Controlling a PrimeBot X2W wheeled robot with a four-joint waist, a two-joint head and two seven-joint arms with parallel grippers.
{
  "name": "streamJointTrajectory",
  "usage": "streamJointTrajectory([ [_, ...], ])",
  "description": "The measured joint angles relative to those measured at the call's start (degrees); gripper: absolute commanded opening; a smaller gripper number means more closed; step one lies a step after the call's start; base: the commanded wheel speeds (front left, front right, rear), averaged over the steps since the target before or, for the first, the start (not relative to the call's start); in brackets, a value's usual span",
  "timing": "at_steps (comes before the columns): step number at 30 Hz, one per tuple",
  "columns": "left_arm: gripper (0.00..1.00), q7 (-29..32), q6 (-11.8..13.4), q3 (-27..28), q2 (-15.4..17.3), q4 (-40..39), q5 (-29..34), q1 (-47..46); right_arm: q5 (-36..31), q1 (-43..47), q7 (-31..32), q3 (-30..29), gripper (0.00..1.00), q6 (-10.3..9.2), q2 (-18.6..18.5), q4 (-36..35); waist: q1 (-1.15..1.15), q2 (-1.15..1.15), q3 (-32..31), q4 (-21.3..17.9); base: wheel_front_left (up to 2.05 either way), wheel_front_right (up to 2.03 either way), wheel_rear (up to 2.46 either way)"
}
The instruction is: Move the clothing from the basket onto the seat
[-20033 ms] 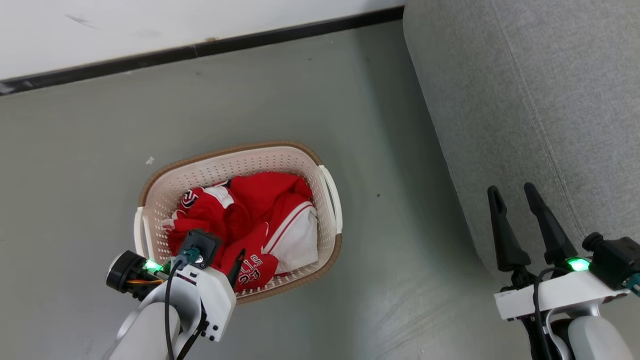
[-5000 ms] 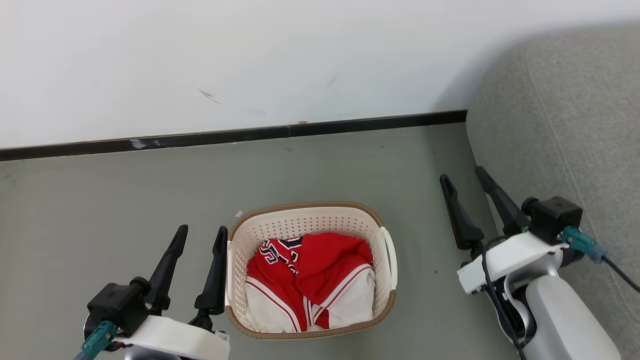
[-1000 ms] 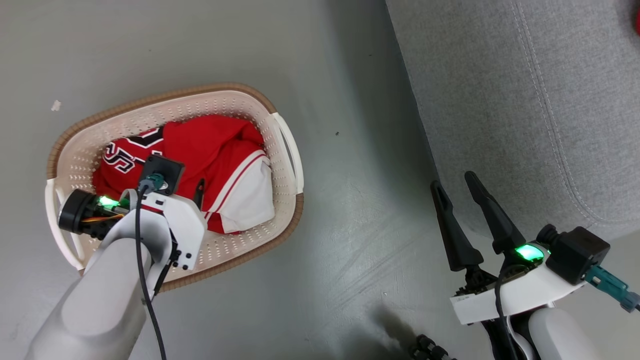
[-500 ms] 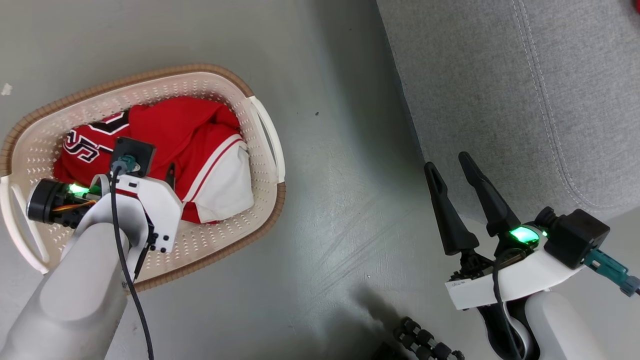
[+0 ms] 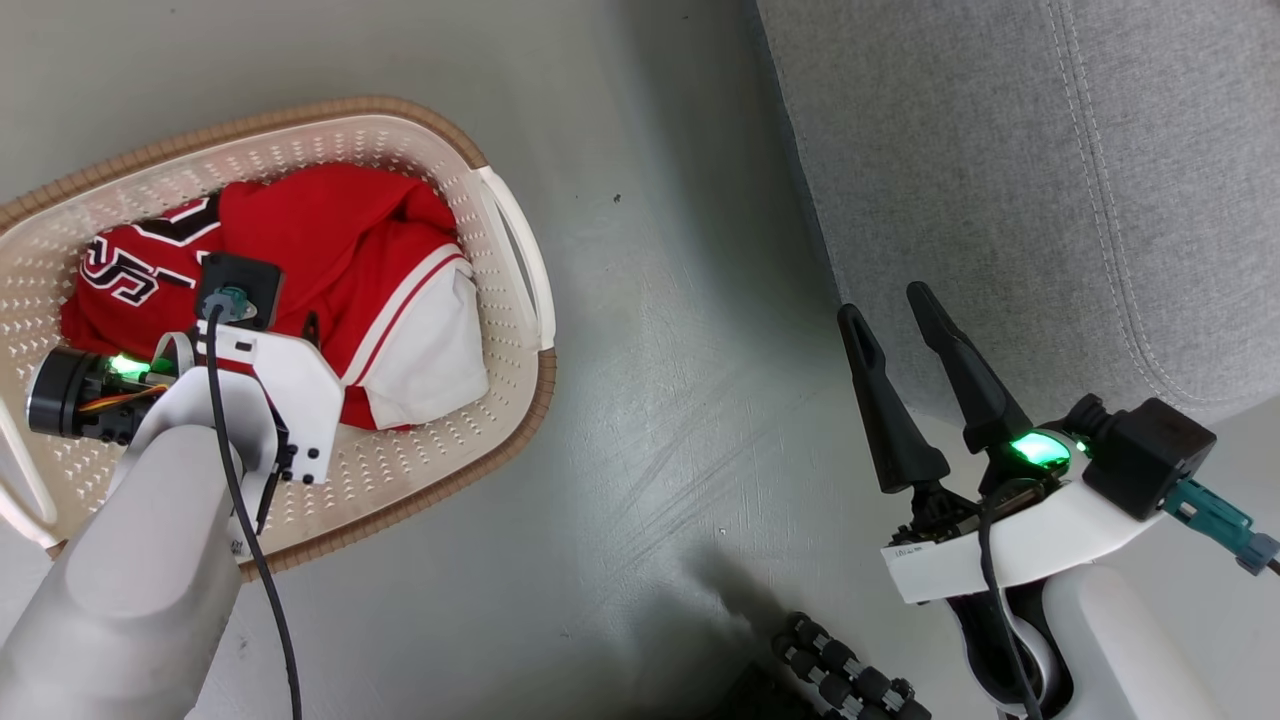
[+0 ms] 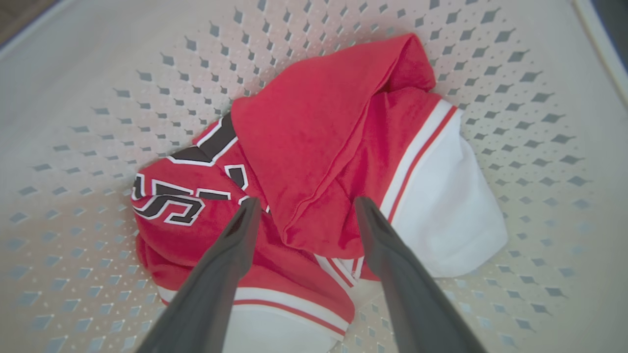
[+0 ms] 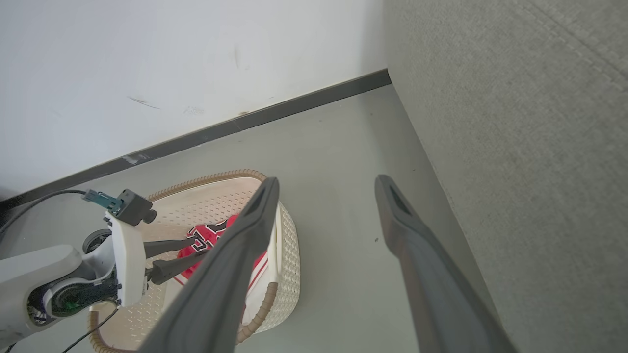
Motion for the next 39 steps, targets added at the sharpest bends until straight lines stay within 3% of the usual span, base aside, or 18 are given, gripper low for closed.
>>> streamJointTrajectory([
  [39,1.0,-0.16,0.91,1.91,-1.25,3.94,-0.78,-4.19,-0.14,-1.56,0.0,0.32,1.0,0.0,0.05,0.23,0.0,0.0,6.11,-0.77,0.0,0.0,0.0],
])
